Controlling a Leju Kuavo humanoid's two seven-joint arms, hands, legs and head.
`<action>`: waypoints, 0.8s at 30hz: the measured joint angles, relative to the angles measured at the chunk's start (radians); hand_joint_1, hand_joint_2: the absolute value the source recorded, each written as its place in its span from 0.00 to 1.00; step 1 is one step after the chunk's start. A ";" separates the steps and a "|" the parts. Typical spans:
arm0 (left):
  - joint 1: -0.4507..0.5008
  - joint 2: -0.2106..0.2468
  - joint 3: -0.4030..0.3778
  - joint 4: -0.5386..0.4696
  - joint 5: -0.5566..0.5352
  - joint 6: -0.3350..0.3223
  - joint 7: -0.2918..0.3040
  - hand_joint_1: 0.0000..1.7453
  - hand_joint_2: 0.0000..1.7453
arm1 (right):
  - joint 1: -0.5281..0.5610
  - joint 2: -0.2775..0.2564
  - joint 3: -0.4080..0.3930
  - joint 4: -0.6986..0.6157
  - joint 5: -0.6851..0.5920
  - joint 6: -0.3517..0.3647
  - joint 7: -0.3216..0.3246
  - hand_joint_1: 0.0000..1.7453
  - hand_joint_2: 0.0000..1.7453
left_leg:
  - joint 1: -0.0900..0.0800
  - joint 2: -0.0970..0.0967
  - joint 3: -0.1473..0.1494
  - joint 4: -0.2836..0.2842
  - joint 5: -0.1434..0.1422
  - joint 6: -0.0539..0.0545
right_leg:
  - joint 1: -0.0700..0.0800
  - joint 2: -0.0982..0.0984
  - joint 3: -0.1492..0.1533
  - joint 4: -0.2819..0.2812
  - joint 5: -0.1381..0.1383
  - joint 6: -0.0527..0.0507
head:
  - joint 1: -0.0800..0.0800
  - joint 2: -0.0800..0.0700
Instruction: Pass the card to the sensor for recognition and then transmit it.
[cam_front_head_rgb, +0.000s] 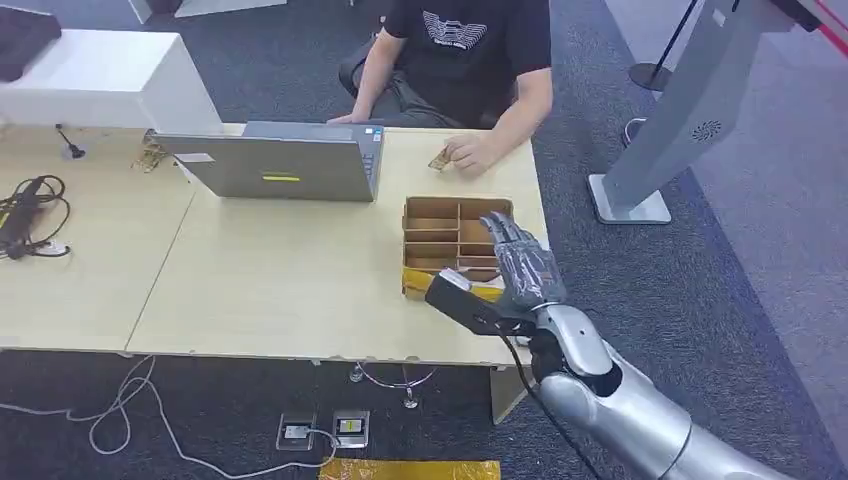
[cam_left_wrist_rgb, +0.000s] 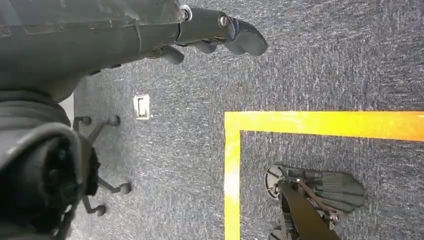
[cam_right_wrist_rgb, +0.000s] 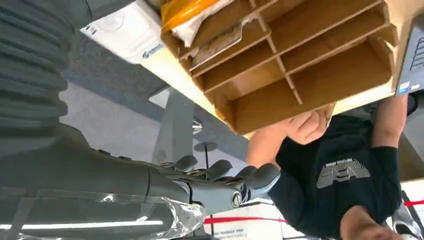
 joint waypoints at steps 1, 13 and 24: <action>0.000 0.000 0.000 0.000 0.000 0.000 0.000 0.00 0.00 | -0.002 0.007 0.006 0.020 -0.004 -0.009 -0.003 0.00 1.00 | 0.000 0.000 0.000 0.000 0.000 0.000 | 0.000 0.000 0.000 0.000 0.000 0.000 | 0.000 0.000; 0.000 0.005 0.000 0.000 -0.003 -0.006 0.000 0.00 0.00 | -0.031 0.060 0.056 0.191 0.059 -0.127 -0.031 0.00 1.00 | 0.000 0.000 0.000 0.000 0.000 0.000 | 0.000 0.000 0.000 0.000 0.000 0.000 | 0.000 0.000; -0.002 0.005 0.000 0.000 -0.024 -0.011 -0.002 0.00 0.00 | -0.050 0.082 0.066 0.300 0.087 -0.208 -0.031 0.00 1.00 | 0.000 0.000 0.000 0.000 0.000 0.000 | 0.000 0.000 0.000 0.000 0.000 0.000 | 0.000 0.000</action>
